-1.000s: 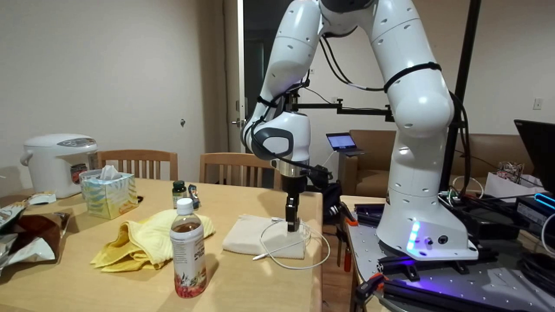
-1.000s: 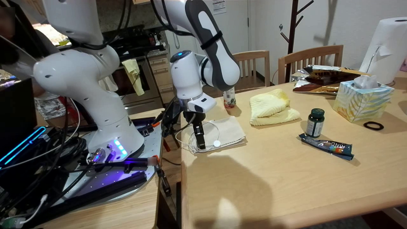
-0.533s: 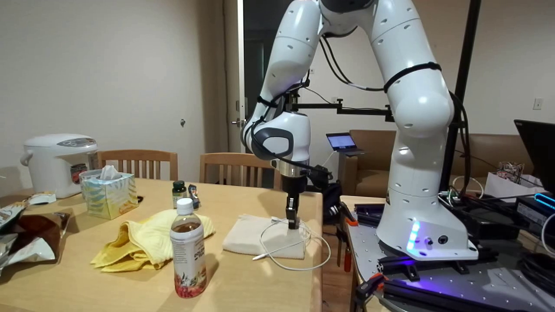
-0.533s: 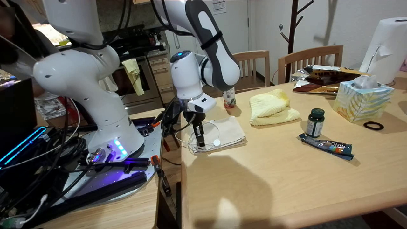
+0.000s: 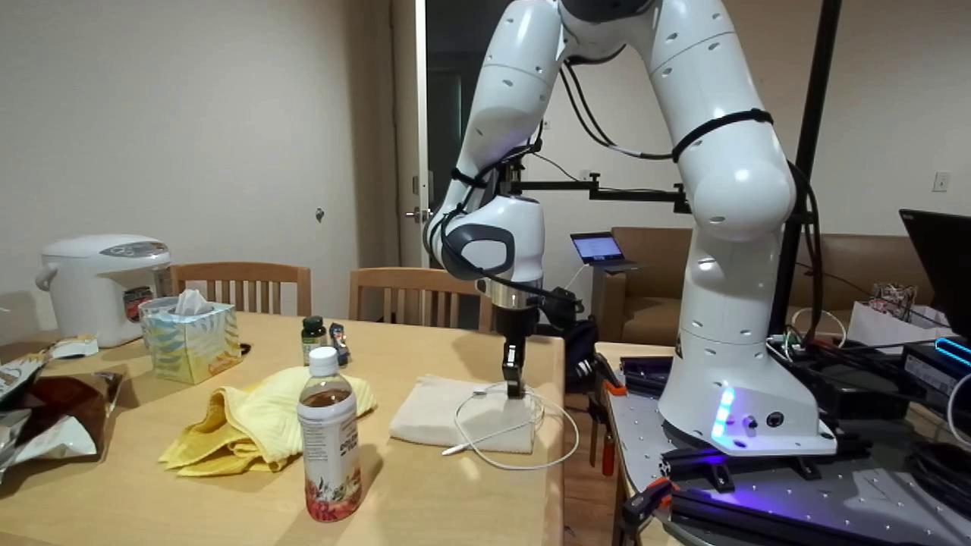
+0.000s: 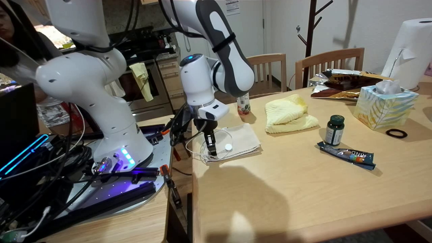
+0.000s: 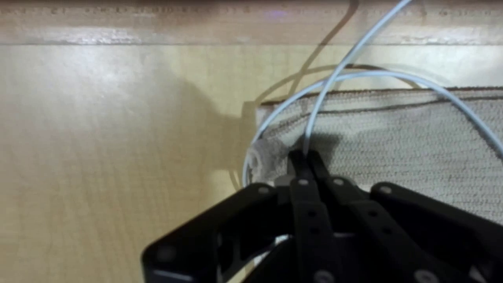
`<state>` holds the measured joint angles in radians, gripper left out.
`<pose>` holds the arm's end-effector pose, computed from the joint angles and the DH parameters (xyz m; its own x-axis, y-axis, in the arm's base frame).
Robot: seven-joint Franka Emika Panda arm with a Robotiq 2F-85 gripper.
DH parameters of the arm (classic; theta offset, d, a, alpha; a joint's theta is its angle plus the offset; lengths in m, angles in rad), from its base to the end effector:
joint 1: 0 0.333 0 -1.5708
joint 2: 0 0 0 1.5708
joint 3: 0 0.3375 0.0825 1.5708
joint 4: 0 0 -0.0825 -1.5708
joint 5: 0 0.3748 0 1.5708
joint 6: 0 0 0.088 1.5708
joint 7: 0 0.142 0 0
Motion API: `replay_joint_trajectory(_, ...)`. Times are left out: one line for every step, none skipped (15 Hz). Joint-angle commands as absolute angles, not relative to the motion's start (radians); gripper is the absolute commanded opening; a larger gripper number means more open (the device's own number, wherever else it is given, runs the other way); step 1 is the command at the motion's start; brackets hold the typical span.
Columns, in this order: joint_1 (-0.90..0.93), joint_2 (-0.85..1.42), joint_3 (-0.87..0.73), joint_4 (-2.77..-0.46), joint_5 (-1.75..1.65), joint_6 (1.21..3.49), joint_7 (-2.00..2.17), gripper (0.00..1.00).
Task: Pick up the cable on the table and make a circle with it.
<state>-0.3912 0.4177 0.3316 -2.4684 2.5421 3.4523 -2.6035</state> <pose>0.3115 -0.0729 0.1335 0.9986 -0.0498 0.0150 -0.0503 -0.9979 0.0415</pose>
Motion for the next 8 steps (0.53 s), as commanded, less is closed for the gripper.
replay_joint_trajectory(-0.303,0.358,0.254,-2.510,2.553,3.455,-2.603,0.01)
replay_joint_trajectory(-0.274,0.352,0.227,-2.516,2.556,3.453,-2.603,0.01)
replay_joint_trajectory(-0.239,0.344,0.197,-2.522,2.558,3.453,-2.603,0.01)
replay_joint_trajectory(-0.206,0.338,0.175,-2.529,2.554,3.453,-2.603,0.01)
replay_joint_trajectory(-0.179,0.329,0.163,-2.535,2.552,3.453,-2.604,0.01)
replay_joint_trajectory(-0.159,0.322,0.161,-2.541,2.548,3.453,-2.604,0.01)
replay_joint_trajectory(-0.146,0.324,0.176,-2.550,2.543,3.453,-2.603,0.01)
replay_joint_trajectory(-0.133,0.333,0.192,-2.562,2.528,3.453,-2.604,0.01)
